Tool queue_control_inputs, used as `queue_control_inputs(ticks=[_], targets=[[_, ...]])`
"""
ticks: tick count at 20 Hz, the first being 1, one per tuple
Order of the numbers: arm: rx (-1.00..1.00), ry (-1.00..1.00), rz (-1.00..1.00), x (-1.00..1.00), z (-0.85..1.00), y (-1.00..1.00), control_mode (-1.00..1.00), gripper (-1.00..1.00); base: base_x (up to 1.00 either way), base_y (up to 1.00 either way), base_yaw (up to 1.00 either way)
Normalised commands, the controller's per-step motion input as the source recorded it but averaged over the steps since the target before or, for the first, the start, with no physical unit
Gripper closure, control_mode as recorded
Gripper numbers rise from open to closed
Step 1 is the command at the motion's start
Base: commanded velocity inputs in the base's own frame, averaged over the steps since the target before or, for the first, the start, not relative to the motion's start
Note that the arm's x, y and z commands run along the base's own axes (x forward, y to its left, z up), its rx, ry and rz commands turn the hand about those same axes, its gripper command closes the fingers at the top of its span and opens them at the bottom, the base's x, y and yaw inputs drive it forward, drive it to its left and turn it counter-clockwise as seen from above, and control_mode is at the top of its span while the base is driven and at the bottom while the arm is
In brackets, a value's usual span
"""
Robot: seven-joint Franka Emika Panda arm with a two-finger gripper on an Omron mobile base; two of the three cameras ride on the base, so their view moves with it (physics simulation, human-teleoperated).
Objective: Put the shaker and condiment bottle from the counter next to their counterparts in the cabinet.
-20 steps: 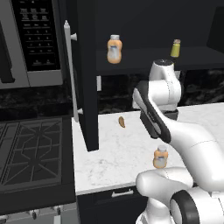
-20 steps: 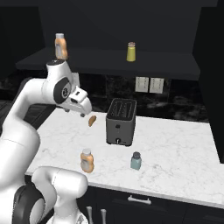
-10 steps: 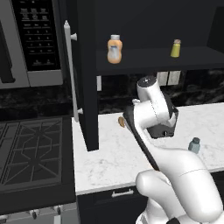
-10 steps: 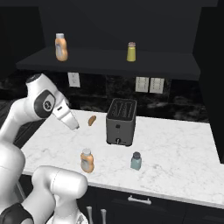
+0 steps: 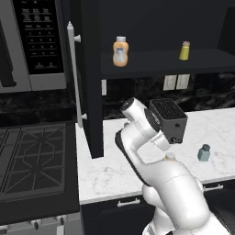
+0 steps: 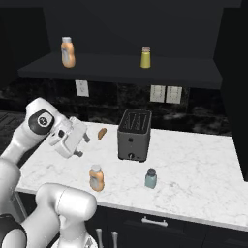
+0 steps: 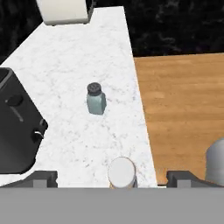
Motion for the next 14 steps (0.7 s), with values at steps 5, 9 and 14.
queue_control_inputs(ticks=[5, 9, 14], targets=[[-0.16, -0.08, -0.71, 0.0, -0.39, 0.0, -1.0, -1.0, 0.0, 0.0, 0.0], [-0.02, -0.01, -0.32, 0.0, -0.08, 0.02, -1.0, -1.0, 0.0, 0.0, 0.0], [0.0, 0.0, 0.0, 0.0, 0.0, 0.0, -1.0, -1.0, 0.0, 0.0, 0.0]])
